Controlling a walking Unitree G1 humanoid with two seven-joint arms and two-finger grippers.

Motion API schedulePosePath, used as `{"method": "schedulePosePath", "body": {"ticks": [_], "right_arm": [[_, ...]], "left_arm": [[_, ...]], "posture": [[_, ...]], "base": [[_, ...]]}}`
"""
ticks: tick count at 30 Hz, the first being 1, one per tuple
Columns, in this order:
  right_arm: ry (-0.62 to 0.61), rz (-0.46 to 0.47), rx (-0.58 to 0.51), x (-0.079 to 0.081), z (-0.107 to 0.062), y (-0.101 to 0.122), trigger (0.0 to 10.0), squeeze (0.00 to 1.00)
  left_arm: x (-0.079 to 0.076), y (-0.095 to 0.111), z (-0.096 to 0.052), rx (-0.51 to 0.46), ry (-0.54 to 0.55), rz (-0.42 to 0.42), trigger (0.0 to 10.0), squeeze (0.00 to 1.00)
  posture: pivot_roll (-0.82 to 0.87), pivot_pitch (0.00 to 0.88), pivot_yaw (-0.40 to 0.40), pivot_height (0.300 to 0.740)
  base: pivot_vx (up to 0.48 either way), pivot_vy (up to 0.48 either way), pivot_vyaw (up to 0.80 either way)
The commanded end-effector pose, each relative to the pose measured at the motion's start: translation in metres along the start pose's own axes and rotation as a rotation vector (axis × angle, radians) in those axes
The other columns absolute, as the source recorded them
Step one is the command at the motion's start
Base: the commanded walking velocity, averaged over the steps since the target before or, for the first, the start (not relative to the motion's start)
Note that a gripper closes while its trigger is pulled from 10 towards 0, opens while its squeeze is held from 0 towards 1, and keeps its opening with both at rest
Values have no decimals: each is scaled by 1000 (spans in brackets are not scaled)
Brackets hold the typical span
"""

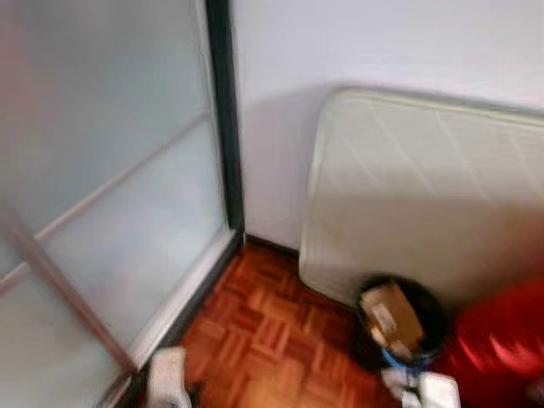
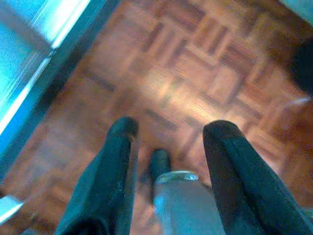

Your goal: Clean up the room

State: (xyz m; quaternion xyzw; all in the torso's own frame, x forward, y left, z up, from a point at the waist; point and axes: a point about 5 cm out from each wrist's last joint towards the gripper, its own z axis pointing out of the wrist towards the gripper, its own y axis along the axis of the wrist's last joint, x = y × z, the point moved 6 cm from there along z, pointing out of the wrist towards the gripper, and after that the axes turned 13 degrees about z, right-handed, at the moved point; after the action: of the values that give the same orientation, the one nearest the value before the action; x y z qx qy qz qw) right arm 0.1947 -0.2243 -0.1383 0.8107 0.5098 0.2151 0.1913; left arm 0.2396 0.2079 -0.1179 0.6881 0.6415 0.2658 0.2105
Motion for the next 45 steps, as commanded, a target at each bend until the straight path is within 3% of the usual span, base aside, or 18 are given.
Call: {"method": "schedulePosePath", "body": {"ticks": [1, 6, 18, 27, 33, 43, 45], "right_arm": [[-24, 13, -3, -11, -2, 0, 10000, 0], [-37, 38, -18, -12, -2, 1, 10000, 0], [-41, 69, -25, -12, -2, 1, 10000, 0], [-38, 61, -42, -12, -2, 2, 10000, 0], [-4, 50, -84, -8, -3, 8, 10000, 0], [74, 20, -215, 2, -7, 27, 10000, 0], [190, -3, -378, 63, -5, 91, 10000, 0]], "left_arm": [[-6, -3, 0, 16, -17, -5, 10000, 0], [-6, -3, 0, 16, -19, -2, 10000, 0], [-6, -3, 0, 14, -24, -4, 10000, 0], [-6, -5, 0, 17, -23, 10, 10000, 0], [-4, -5, -1, 5, -15, 23, 10000, 0], [4, 16, -5, -171, 48, -63, 10000, 0], [8, 86, -3, -348, 54, -17, 10000, 0]], "posture": [[-38, 0, -9, 740], [-41, 0, -4, 740], [-42, 0, 0, 740], [-40, 0, 3, 740], [-49, 0, 8, 740], [-52, 0, 14, 740], [-60, 0, 17, 740]], "base": [[439, 0, 0], [437, 0, 0], [426, 0, -788], [0, 0, -772], [0, 0, 0], [0, 0, 0], [0, 0, 0]]}}
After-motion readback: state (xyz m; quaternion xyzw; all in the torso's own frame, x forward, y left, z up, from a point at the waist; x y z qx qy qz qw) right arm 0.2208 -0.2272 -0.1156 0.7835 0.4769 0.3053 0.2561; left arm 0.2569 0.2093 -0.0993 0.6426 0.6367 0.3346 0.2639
